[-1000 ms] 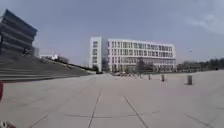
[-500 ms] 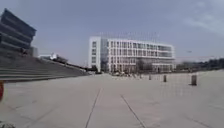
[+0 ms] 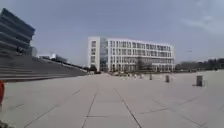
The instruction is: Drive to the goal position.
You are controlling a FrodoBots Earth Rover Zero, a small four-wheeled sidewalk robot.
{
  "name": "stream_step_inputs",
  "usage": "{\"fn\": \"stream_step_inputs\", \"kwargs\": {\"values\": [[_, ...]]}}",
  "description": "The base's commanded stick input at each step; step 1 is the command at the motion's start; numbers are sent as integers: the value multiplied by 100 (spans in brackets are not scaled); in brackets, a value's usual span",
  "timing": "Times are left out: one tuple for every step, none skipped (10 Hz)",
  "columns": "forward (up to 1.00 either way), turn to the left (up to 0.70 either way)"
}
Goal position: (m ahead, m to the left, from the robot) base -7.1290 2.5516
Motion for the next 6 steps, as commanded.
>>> {"fn": "stream_step_inputs", "kwargs": {"values": [[0, 0], [0, 0], [0, 0], [0, 0], [0, 0], [0, 28]]}}
